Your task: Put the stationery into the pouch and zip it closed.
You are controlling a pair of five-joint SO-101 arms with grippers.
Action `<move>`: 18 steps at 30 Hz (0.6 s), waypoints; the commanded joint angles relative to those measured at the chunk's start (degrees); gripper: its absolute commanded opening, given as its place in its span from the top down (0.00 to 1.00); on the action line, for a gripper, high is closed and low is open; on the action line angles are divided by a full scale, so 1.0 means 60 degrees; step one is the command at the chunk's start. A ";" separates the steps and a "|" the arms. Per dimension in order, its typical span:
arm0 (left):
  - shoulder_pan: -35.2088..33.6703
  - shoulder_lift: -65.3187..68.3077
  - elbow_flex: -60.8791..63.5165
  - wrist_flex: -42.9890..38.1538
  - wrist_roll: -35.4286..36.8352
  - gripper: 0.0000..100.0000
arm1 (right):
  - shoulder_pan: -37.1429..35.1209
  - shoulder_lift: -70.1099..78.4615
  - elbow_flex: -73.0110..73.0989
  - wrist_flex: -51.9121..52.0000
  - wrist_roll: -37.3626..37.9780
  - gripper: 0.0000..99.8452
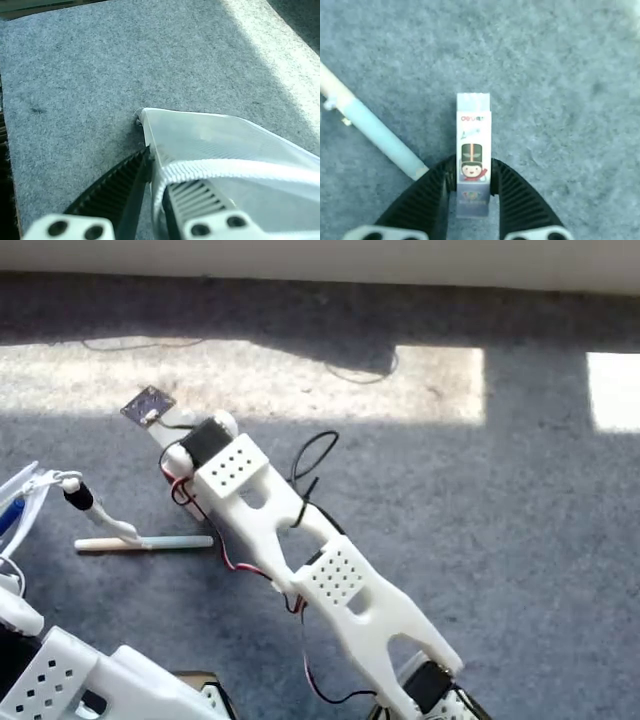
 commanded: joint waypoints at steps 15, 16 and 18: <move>0.0579 -0.0110 0.0154 -0.0718 0.0073 0.99 | 0.0667 -0.3216 0.3040 0.0198 0.0044 0.99; 0.0579 -0.0110 0.0154 -0.0718 0.0073 0.99 | 0.0667 -0.3568 0.3553 0.0183 0.0044 0.99; 0.0579 -0.0110 0.0139 -0.0703 0.0073 0.99 | 0.0608 -0.4183 0.4564 0.0183 0.0044 0.99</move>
